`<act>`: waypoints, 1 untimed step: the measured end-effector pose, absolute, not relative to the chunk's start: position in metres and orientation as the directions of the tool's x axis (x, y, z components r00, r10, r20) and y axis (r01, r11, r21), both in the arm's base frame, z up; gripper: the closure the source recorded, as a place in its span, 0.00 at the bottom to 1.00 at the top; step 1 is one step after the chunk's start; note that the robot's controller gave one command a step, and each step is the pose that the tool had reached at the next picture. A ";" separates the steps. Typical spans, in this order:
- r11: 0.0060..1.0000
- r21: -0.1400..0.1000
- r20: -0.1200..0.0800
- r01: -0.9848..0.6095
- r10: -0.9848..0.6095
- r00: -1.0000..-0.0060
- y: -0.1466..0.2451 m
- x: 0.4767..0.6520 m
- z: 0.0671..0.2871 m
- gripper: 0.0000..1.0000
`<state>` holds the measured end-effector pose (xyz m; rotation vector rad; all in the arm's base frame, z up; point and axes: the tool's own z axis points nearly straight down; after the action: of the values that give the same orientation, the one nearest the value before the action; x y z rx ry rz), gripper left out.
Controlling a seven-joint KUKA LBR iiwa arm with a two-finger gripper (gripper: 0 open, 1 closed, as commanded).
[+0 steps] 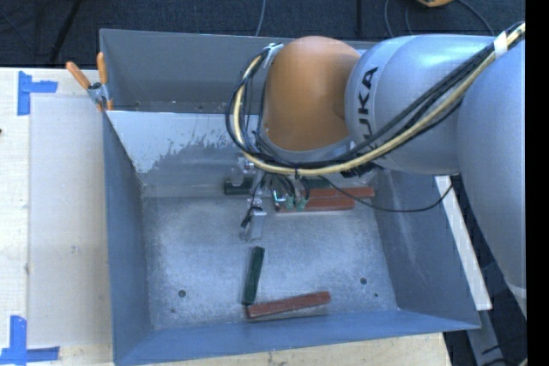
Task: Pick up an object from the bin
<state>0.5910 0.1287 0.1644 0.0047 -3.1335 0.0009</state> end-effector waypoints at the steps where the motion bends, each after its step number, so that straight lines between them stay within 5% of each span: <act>1: 1.000 0.001 0.001 0.000 0.000 -1.000 0.128 0.593 0.169 0.00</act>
Offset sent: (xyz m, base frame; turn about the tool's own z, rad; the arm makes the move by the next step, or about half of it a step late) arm -0.0660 -0.0195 -0.0944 -0.6935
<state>0.5928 0.1281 0.1692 -0.0007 -3.1408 -0.0009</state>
